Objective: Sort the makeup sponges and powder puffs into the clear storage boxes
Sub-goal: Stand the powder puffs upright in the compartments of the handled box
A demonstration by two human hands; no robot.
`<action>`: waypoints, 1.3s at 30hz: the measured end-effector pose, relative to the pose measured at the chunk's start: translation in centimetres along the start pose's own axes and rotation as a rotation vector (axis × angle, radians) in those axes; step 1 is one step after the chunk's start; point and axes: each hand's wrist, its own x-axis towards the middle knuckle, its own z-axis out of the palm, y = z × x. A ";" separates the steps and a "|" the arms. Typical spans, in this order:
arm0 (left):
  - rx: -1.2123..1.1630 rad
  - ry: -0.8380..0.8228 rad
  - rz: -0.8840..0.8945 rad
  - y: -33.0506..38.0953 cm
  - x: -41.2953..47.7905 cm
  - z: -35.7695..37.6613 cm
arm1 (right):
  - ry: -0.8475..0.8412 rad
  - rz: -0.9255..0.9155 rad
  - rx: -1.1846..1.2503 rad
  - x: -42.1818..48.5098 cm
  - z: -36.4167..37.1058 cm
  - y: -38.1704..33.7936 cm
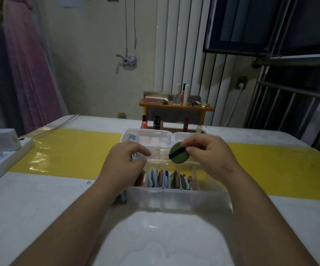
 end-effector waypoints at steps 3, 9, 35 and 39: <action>0.032 0.023 -0.134 -0.4 0.5 0.1 | 0.025 0.025 -0.050 -0.1 -0.7 0.0; -0.096 0.006 -0.376 -1.2 0.5 0.2 | 0.083 0.094 -0.222 0.0 -1.8 0.0; -0.147 0.100 -0.418 -0.9 0.5 0.1 | -0.262 0.341 -0.419 -0.5 -1.6 0.2; -0.182 0.109 -0.424 -1.0 0.7 -0.2 | -0.297 0.330 -0.457 -0.7 -1.4 -0.3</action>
